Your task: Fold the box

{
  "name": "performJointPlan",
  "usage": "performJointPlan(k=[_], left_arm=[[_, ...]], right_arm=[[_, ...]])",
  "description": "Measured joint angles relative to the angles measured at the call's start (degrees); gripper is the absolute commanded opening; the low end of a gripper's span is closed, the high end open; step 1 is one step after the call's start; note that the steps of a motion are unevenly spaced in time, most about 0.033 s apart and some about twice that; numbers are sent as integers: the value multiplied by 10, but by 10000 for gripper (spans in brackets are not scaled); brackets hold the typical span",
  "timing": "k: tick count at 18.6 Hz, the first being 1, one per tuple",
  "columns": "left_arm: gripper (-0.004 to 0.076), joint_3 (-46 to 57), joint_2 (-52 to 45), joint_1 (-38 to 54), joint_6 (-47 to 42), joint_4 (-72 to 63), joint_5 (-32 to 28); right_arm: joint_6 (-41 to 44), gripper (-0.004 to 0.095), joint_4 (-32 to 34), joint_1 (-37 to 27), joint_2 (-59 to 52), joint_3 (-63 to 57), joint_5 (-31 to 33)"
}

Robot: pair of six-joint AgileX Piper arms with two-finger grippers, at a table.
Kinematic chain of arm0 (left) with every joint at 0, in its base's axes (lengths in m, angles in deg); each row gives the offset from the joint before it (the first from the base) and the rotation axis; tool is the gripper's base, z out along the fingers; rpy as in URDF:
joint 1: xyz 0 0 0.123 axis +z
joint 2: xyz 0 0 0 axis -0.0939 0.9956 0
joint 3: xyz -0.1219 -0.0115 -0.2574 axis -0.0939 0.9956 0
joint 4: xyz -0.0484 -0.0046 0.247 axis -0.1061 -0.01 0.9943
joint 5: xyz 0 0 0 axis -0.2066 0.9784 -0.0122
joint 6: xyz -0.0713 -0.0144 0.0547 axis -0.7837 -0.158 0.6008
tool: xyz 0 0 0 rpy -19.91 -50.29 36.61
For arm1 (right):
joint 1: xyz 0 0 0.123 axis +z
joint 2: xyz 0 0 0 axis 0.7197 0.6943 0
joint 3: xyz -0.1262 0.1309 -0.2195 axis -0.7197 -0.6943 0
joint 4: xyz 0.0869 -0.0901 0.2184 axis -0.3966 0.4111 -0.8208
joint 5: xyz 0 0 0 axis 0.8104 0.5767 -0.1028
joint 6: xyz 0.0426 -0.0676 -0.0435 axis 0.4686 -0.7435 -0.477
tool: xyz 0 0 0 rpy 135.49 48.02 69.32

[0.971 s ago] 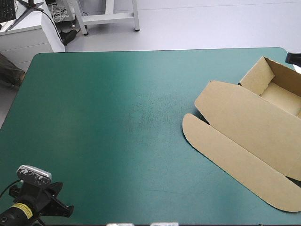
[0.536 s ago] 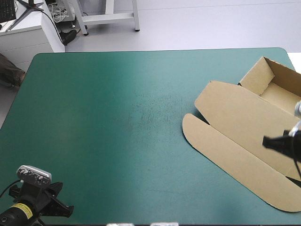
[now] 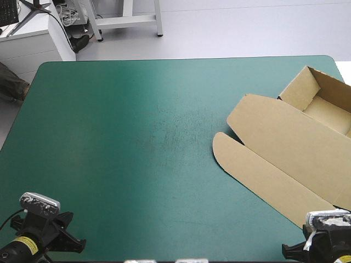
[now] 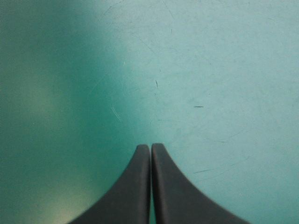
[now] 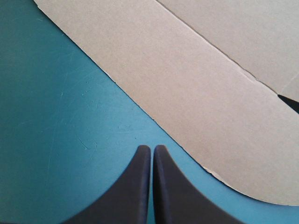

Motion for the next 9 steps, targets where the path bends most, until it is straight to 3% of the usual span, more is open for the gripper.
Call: performJointPlan(k=[9], left_arm=[[-10, 0, 0, 0, 0, 0, 0]], right_arm=[[-1, -1, -9, 0, -75, -11, 0]])
